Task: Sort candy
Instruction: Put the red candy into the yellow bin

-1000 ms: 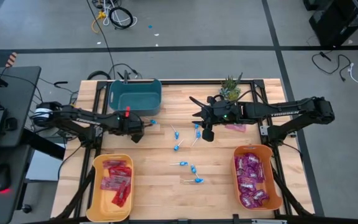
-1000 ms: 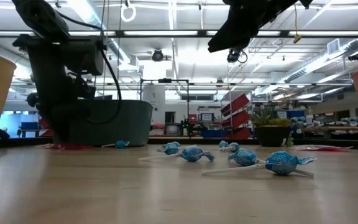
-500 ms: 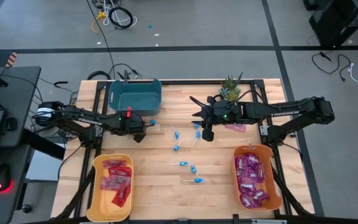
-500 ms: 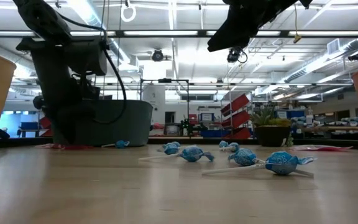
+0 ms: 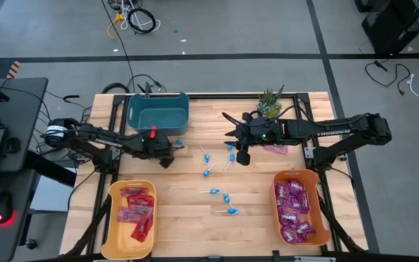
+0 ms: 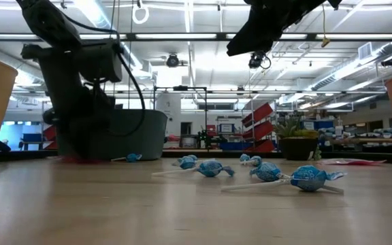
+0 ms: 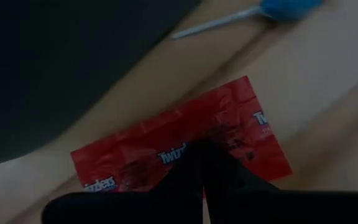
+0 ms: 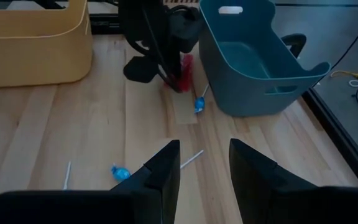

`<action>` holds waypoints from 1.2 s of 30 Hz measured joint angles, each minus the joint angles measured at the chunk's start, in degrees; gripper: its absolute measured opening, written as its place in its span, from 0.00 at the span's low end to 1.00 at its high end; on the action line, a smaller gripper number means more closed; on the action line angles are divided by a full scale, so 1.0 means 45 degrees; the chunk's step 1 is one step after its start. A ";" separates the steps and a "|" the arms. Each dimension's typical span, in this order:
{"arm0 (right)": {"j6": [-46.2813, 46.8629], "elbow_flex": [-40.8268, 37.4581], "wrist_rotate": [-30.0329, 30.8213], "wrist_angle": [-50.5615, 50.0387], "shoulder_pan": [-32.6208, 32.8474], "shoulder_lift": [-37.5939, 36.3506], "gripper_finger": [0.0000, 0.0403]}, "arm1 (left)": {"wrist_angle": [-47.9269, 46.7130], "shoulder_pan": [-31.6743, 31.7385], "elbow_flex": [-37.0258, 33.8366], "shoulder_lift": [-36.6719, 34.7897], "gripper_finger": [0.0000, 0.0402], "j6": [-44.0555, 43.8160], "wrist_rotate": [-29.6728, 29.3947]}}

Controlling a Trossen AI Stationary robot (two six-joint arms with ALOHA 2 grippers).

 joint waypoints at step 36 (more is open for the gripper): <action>-0.1112 0.0012 0.0015 0.6359 0.1462 0.4982 0.31 | 0.4596 -0.2877 0.0463 -0.1191 0.00 0.1728 0.3436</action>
